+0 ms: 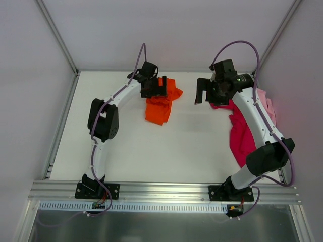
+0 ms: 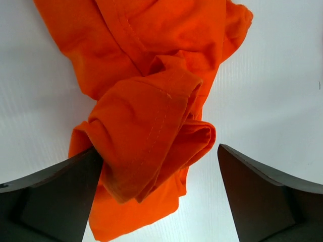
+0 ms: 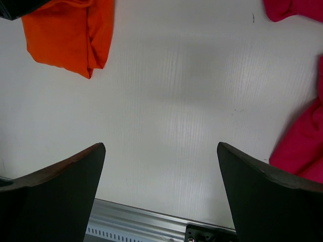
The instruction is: Fold and stack the t-shirts
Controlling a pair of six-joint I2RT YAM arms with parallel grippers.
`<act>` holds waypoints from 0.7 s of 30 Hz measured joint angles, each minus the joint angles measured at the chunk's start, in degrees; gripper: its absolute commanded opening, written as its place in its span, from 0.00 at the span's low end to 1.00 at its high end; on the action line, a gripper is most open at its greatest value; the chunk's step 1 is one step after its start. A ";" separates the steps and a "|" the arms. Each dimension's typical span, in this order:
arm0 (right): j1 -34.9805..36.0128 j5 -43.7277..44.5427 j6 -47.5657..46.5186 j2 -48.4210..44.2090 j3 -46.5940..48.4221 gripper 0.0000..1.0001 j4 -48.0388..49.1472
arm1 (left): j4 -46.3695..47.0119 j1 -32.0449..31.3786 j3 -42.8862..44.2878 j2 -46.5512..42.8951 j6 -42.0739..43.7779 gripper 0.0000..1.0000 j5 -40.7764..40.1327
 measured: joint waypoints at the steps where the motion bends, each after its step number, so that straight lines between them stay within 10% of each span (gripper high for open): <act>1: 0.00 0.00 0.00 0.02 0.00 1.00 0.02 | -0.39 0.00 0.00 0.02 0.11 0.99 0.15; 11: 0.00 -0.26 -0.02 0.35 0.00 1.00 0.07 | -1.07 0.00 -3.21 -2.67 0.15 0.99 -0.79; 21: 0.00 -2.60 0.26 0.90 -0.92 1.00 1.88 | 2.21 -1.18 -23.34 -25.99 -0.31 0.99 -6.58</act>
